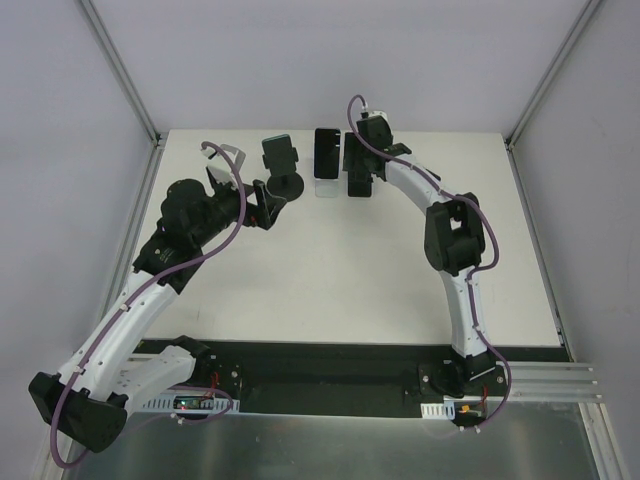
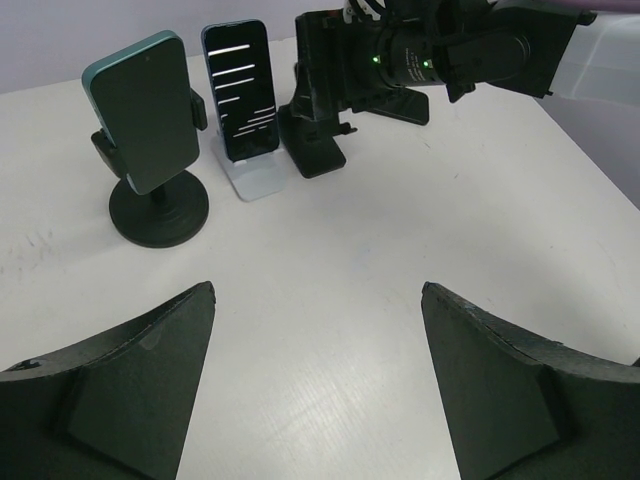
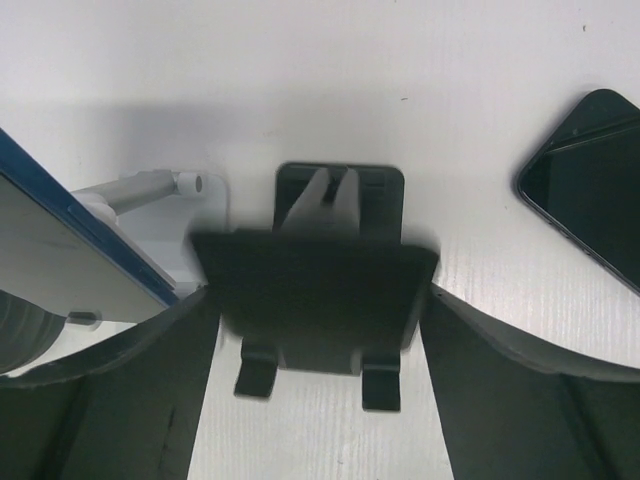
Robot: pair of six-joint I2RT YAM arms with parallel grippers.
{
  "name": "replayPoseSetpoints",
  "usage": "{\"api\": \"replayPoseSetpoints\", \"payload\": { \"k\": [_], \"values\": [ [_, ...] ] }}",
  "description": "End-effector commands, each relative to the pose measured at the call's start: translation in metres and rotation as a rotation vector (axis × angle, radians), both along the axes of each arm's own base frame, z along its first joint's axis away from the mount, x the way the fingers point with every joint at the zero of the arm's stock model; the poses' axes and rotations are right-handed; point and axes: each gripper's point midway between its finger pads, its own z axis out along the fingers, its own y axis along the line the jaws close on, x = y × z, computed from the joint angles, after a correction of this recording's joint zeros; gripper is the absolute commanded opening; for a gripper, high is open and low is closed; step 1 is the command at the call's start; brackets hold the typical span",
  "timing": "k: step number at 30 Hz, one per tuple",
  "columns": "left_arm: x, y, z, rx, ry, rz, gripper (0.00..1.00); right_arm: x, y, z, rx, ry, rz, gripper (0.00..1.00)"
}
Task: Place the phone on the phone stand
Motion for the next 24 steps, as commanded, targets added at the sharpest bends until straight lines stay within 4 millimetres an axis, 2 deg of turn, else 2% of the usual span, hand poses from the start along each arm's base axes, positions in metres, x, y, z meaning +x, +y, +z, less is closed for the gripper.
{"api": "replayPoseSetpoints", "payload": {
  "k": [1, 2, 5, 6, 7, 9, 12, 14, 15, 16, 18, 19, 22, 24],
  "values": [
    [0.000, -0.002, 0.003, -0.011, -0.007, -0.017, 0.82, 0.004, 0.007, 0.024, 0.010, -0.020, 0.019, 0.86],
    [0.000, -0.003, 0.003, -0.015, -0.006, -0.024, 0.82, 0.004, 0.007, 0.026, 0.004, -0.024, 0.020, 0.92],
    [-0.001, -0.005, 0.004, -0.020, -0.005, -0.036, 0.82, 0.003, 0.003, 0.041, -0.013, -0.030, 0.015, 0.99],
    [-0.001, -0.005, 0.003, -0.020, -0.001, -0.035, 0.82, 0.000, 0.002, 0.045, -0.013, -0.029, 0.017, 1.00],
    [0.000, -0.004, 0.002, -0.016, -0.002, -0.030, 0.81, -0.003, 0.003, 0.060, 0.000, -0.048, 0.023, 0.99],
    [0.002, -0.002, 0.000, -0.010, -0.002, -0.017, 0.81, -0.008, 0.003, 0.077, 0.021, -0.069, 0.034, 1.00],
    [0.003, -0.003, -0.002, -0.003, 0.003, -0.017, 0.81, -0.021, -0.003, 0.116, 0.001, -0.121, 0.090, 0.96],
    [0.002, -0.006, -0.003, -0.010, 0.010, -0.033, 0.81, -0.026, -0.011, 0.117, 0.006, -0.111, 0.121, 0.96],
    [0.001, -0.007, -0.003, -0.011, 0.012, -0.043, 0.81, -0.029, -0.014, 0.126, 0.024, -0.122, 0.128, 0.96],
    [0.000, -0.010, -0.004, -0.014, 0.014, -0.060, 0.81, -0.031, -0.023, 0.118, 0.028, -0.100, 0.123, 0.96],
    [0.001, -0.011, -0.006, -0.015, 0.022, -0.061, 0.83, -0.030, -0.037, 0.120, 0.044, -0.101, 0.096, 0.96],
    [0.001, -0.011, -0.008, -0.012, 0.023, -0.061, 0.84, -0.026, -0.052, 0.115, 0.061, -0.086, 0.076, 0.96],
    [0.002, -0.011, -0.009, -0.009, 0.027, -0.063, 0.84, -0.020, -0.082, 0.094, 0.154, -0.020, 0.030, 0.96],
    [0.001, -0.013, -0.009, -0.013, 0.031, -0.073, 0.84, -0.013, -0.093, 0.081, 0.217, -0.009, -0.002, 0.96]
  ]
}}
